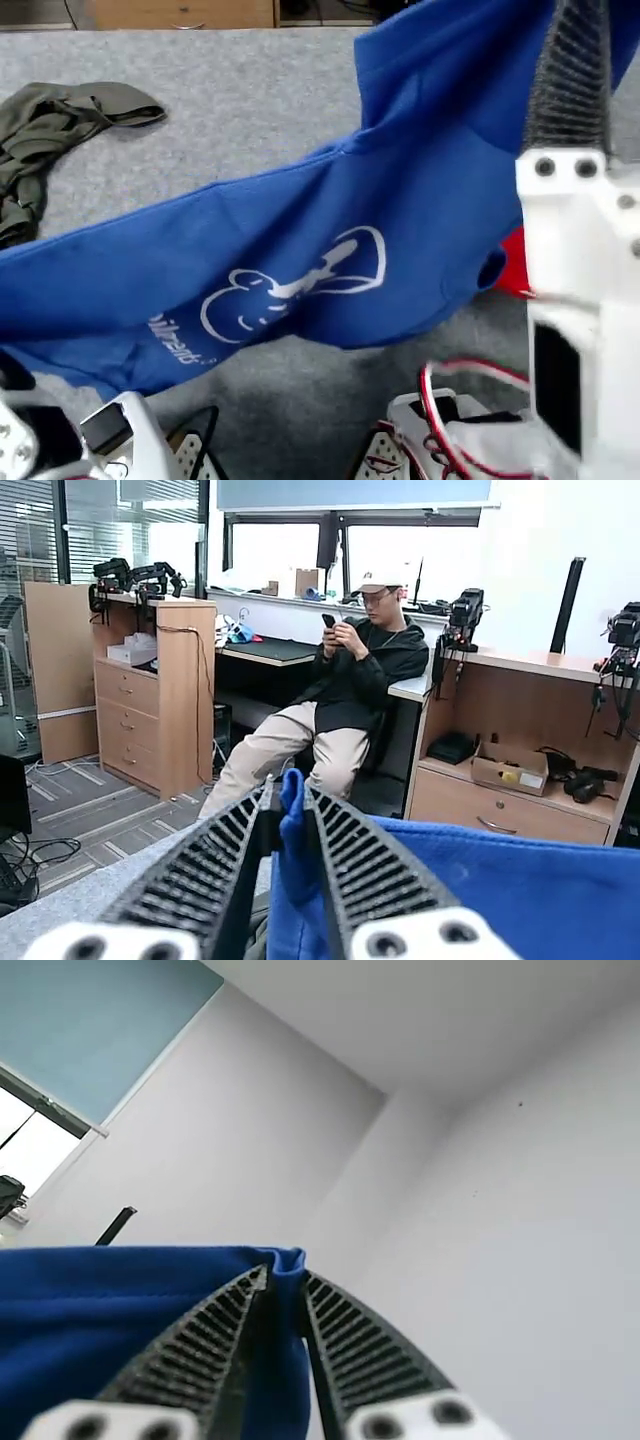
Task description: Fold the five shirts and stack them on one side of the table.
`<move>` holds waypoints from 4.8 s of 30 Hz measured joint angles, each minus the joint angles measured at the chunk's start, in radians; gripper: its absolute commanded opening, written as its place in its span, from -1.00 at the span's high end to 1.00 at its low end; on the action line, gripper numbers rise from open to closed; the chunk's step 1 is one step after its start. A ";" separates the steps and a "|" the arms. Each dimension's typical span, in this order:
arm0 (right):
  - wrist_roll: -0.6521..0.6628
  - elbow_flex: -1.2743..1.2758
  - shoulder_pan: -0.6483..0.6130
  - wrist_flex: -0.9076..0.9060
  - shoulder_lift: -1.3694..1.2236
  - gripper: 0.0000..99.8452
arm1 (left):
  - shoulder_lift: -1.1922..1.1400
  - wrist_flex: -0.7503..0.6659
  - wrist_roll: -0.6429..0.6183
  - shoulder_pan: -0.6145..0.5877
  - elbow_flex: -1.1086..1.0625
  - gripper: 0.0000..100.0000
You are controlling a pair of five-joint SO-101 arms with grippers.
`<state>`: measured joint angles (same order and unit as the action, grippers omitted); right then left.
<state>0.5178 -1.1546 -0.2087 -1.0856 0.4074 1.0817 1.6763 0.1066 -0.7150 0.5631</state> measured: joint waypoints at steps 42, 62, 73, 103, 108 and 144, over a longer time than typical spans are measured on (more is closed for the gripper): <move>-0.049 0.400 -0.044 0.591 -0.756 1.00 | -0.575 -1.280 -0.081 0.255 -1.135 0.96; -0.058 -0.077 -0.077 0.574 -1.283 1.00 | -1.775 -0.649 -0.081 0.285 0.456 0.96; -0.195 -0.311 -0.040 0.167 -1.327 1.00 | -2.058 -0.150 -0.078 0.298 1.043 0.96; -0.390 -0.474 0.015 -0.681 -1.312 1.00 | -1.849 0.074 -0.078 0.382 0.689 0.96; -0.341 -0.474 0.031 -0.686 -1.249 1.00 | -1.567 0.049 -0.078 0.407 0.276 0.96; -0.253 1.338 0.075 -0.124 -0.236 1.00 | -1.192 -0.345 0.044 0.238 -0.692 0.96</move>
<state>0.2647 0.1834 -0.1335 -1.2098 0.1711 -0.1105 1.3311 0.1511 -0.4772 -0.1289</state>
